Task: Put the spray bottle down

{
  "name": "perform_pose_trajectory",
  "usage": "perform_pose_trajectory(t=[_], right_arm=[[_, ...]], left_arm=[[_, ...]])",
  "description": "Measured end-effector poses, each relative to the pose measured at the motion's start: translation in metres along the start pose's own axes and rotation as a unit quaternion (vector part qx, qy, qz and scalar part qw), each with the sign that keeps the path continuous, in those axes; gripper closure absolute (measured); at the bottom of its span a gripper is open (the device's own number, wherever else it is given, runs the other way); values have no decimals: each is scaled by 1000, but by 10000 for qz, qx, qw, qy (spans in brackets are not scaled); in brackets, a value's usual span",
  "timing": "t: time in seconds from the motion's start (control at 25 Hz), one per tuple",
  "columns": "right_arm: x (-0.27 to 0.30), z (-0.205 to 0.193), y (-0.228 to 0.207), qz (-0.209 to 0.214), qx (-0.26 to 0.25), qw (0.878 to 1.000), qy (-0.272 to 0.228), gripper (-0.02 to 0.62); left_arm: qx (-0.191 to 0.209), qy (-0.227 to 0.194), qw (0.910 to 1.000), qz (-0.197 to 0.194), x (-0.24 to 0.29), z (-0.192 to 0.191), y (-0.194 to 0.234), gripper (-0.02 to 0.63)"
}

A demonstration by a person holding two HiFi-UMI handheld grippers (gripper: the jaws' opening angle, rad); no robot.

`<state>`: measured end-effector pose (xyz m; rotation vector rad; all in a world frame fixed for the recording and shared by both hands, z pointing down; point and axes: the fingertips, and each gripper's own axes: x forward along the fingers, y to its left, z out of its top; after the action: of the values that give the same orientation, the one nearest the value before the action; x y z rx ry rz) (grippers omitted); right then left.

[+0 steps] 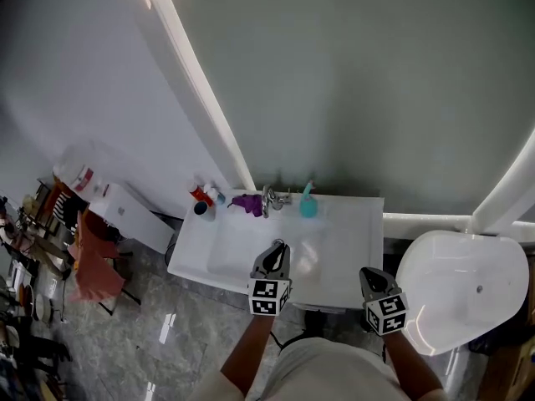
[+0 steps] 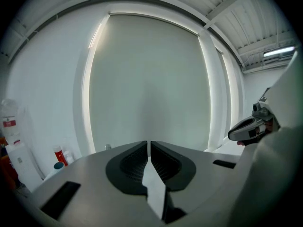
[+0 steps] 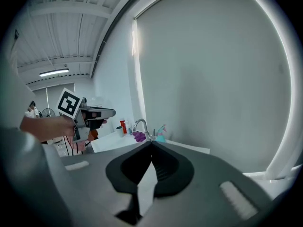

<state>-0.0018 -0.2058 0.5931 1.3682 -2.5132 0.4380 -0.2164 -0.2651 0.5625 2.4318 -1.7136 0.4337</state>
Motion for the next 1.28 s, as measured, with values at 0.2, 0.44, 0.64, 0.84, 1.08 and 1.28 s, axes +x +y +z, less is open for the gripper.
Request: perform_pose_trajectory(t=[0.2,0.44,0.64,0.84,1.08,1.28], right_arm=[[-49,-7,6,98,94,9998,-133,584],[-90,-20,13,264,105,9995,-145,584],[-103,-23,24,403,122,9988,-244,584],[-112,-12,45,510,-66,9981,-334,584],[-108,12,65,547,-353,9959,-627,584],[-107,28,74,352,-440,9964,-634,584]], left_arm=[[-14,174,9998,-12,-55,-15,-46,591],[65,312,9995,47,-118,-31,-81,595],[-9,382,9993,20,-158,-42,-93,595],[-75,385,9991,-185,-187,-46,-99,595],[-174,145,9994,-262,-203,-33,-82,597],[-158,107,9991,-381,-206,-27,-66,597]])
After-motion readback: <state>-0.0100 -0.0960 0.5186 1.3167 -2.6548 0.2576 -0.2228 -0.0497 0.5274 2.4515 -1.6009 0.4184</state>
